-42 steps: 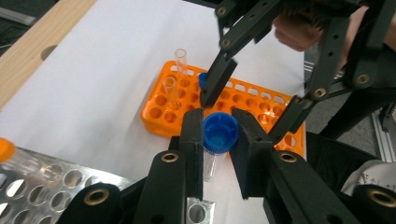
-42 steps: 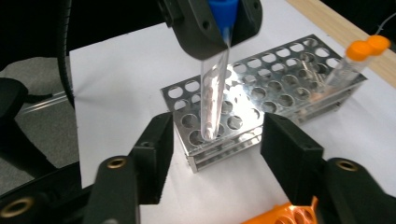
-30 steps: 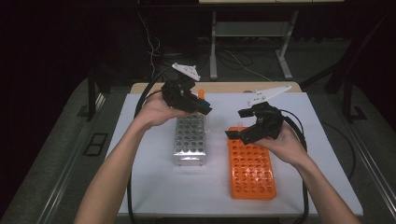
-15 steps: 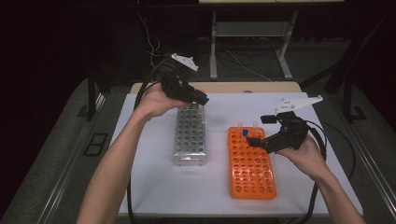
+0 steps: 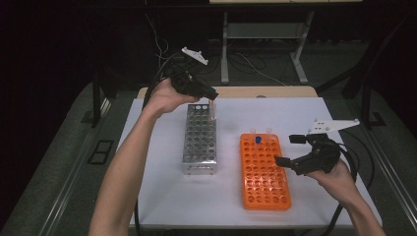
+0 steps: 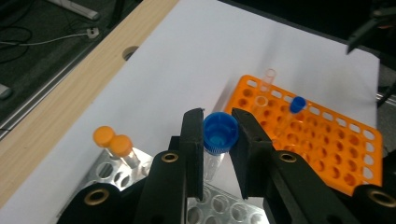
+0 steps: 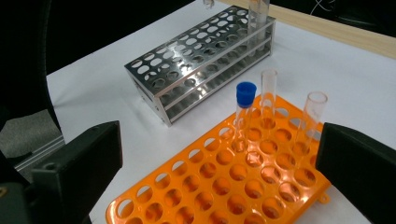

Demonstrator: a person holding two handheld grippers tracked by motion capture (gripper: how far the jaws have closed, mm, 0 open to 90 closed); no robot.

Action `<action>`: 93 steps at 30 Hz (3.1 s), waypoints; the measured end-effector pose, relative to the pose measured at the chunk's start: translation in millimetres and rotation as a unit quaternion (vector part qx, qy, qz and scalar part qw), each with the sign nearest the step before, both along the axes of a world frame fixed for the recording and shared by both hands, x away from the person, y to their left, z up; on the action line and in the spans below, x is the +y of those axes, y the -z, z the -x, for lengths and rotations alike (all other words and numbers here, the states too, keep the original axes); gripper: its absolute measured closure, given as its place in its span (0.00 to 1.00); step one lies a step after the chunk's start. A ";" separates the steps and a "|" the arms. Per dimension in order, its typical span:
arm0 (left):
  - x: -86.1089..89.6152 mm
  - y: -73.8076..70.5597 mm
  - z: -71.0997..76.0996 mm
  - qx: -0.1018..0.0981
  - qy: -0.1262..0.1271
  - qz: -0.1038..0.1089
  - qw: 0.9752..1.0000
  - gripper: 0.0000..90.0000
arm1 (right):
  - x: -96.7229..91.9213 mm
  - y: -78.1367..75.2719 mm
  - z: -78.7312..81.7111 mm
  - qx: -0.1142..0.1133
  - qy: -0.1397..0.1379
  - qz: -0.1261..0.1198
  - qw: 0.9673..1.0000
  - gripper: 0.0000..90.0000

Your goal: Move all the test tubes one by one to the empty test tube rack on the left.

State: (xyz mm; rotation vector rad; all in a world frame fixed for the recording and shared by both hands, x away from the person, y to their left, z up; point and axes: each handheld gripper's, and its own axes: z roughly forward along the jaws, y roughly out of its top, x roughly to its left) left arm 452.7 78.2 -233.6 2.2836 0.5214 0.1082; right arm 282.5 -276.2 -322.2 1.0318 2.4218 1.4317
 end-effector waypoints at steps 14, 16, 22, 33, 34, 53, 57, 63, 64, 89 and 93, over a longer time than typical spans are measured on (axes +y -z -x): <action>2.9 29.0 -34.6 0.004 -0.038 0.002 0.999 0.83 | -19.6 15.4 11.0 0.006 0.014 -0.008 1.000 0.00; 3.4 34.0 -39.0 0.006 -0.040 0.000 0.999 0.83 | -22.1 17.5 11.6 0.008 0.017 -0.009 1.000 0.00; 5.8 51.7 -47.0 0.013 -0.055 0.008 0.998 0.83 | -28.7 21.7 12.7 0.010 0.023 -0.013 1.000 0.00; 4.1 72.9 -51.6 0.017 -0.057 0.002 0.998 0.83 | -30.2 28.4 12.8 0.015 0.023 -0.016 1.000 0.00; 3.4 74.9 -51.6 0.017 -0.058 0.002 0.998 0.83 | -30.3 28.8 12.8 0.015 0.023 -0.017 0.999 0.00; -1.8 98.1 -47.6 0.042 -0.051 -0.001 0.998 0.64 | -27.3 31.3 11.1 0.017 0.017 -0.017 1.000 0.00; -1.0 92.0 -42.2 0.049 -0.053 0.004 0.997 0.56 | -26.9 30.5 11.4 0.017 0.016 -0.017 1.000 0.00; 4.0 79.5 -31.4 0.051 -0.060 0.013 0.997 0.43 | -28.7 29.4 12.8 0.017 0.018 -0.017 1.000 0.00; 5.4 76.9 -29.1 0.050 -0.061 0.018 0.997 0.40 | -28.7 29.1 13.1 0.017 0.019 -0.017 1.000 0.00; 37.7 59.1 79.6 -0.018 -0.086 0.081 0.993 0.00 | -23.3 33.4 9.4 0.022 0.018 -0.013 1.000 0.00; 42.2 66.8 94.3 -0.020 -0.083 0.084 0.993 0.00 | -18.7 33.9 5.1 0.025 0.014 -0.007 1.000 0.00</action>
